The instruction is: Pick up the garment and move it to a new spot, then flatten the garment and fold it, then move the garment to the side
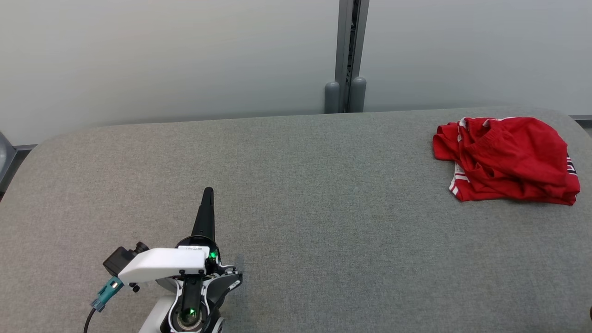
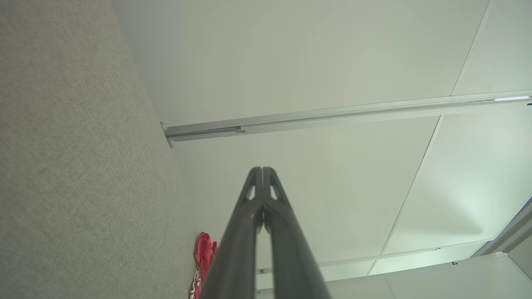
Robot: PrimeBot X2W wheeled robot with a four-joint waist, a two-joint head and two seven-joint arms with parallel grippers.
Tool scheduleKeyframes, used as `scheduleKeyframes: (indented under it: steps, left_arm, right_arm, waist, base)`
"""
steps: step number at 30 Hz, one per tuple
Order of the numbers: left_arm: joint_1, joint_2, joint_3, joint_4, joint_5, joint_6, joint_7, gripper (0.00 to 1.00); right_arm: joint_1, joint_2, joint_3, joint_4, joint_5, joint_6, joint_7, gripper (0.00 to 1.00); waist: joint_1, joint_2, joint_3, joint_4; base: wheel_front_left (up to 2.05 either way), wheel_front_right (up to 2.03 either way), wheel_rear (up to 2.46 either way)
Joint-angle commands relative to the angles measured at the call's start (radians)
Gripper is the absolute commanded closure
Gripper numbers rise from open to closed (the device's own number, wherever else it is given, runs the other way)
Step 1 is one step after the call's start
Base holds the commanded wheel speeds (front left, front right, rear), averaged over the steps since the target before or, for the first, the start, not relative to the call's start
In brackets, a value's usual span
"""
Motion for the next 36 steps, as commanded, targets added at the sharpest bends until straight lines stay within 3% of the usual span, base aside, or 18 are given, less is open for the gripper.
scheduleKeyframes:
  steps: [1,36]
  left_arm:
    - [-0.015,0.006,0.002,0.0,-0.004,-0.004,0.003,1.0]
    - [-0.015,0.006,0.002,-0.001,-0.003,-0.004,0.003,1.0]
  right_arm:
    - [0.006,-0.009,0.002,-0.003,0.007,0.002,-0.004,1.0]
    - [0.019,-0.036,0.04,-0.015,0.043,0.003,-0.034,1.0]
  waist:
    - [0.0,-0.0001,0.0,0.0]
    - [0.0,-0.0001,0.0,0.0]
  base:
    - [0.0,0.0,0.0]
    - [0.0,0.0,0.0]
